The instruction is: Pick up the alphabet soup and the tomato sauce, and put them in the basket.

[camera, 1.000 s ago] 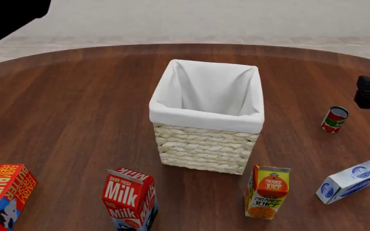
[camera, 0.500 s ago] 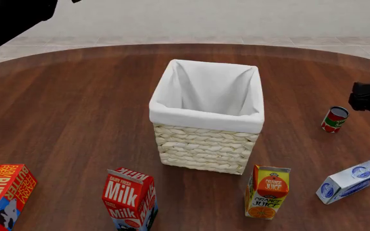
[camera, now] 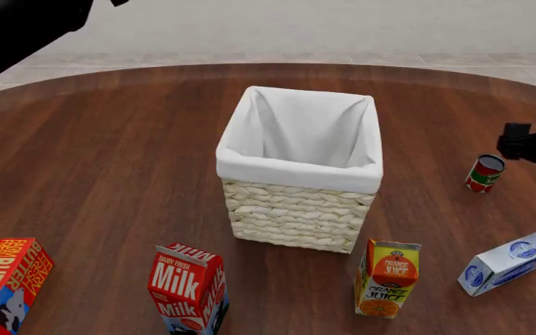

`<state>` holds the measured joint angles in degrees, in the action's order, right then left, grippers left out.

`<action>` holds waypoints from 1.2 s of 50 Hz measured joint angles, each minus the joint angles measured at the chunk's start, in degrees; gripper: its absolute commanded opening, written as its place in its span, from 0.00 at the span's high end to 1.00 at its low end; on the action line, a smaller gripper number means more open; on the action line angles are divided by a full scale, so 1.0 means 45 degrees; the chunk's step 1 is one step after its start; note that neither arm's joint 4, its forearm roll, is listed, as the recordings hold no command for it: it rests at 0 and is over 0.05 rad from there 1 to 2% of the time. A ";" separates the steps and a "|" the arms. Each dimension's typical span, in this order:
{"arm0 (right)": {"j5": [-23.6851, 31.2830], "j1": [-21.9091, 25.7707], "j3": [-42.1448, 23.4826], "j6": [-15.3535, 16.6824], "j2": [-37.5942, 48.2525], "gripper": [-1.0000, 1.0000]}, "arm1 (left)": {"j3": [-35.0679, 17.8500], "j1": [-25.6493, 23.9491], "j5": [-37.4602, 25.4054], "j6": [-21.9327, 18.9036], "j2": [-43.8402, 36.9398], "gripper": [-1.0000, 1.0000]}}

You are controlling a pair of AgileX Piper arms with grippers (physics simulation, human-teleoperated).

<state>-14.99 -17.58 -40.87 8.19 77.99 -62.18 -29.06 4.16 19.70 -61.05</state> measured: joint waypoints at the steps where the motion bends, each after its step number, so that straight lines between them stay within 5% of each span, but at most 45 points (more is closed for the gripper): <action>1: -0.0019 -0.0002 -0.0039 -0.0006 0.0069 0.00 | -0.0002 -0.0010 -0.0002 -0.0001 -0.0002 0.00; 60: -0.0872 -0.0454 -0.1608 -0.0211 0.3533 0.00 | 0.0228 -0.0156 0.0181 0.0063 -0.0108 0.00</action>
<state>-18.92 -19.62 -48.10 7.24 93.88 -61.16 -29.76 4.97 19.99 -61.54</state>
